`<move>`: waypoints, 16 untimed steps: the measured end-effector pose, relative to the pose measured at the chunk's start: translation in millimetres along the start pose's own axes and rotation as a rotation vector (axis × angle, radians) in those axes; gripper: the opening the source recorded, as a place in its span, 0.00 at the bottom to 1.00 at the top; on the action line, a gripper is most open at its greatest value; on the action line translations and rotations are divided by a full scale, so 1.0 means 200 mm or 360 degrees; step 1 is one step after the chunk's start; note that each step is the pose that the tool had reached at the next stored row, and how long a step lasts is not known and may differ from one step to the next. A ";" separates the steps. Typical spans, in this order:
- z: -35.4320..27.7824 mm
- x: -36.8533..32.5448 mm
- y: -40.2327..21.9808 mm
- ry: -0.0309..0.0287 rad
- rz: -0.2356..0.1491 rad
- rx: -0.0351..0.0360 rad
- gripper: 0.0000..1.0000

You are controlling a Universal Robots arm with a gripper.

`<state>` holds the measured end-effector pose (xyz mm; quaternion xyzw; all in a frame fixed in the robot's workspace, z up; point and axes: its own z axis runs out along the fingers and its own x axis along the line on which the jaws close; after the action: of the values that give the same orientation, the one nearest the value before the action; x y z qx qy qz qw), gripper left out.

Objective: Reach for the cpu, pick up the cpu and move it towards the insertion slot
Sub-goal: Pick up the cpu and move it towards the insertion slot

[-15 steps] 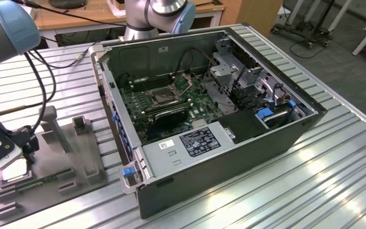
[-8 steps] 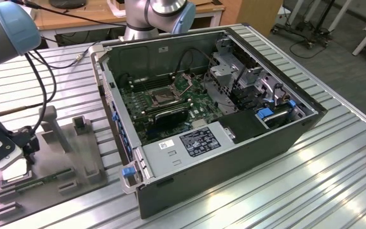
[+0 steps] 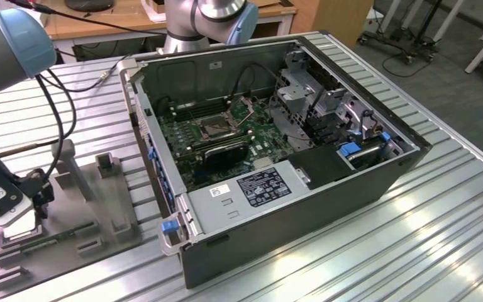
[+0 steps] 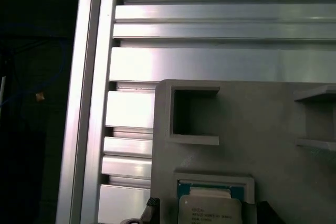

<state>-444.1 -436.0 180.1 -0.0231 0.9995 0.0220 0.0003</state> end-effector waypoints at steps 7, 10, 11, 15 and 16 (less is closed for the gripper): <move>0.002 0.000 0.001 -0.00003 0.0001 0.0000 0.78; 0.002 0.000 0.001 -0.00002 0.0001 0.0001 0.71; 0.002 0.000 0.001 -0.00003 0.0001 0.0001 0.71; 0.002 0.000 0.001 -0.00002 0.0001 0.0001 0.71; 0.002 0.000 0.001 -0.00002 0.0001 0.0001 0.71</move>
<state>-444.2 -435.8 179.8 -0.0229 0.9995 0.0218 0.0004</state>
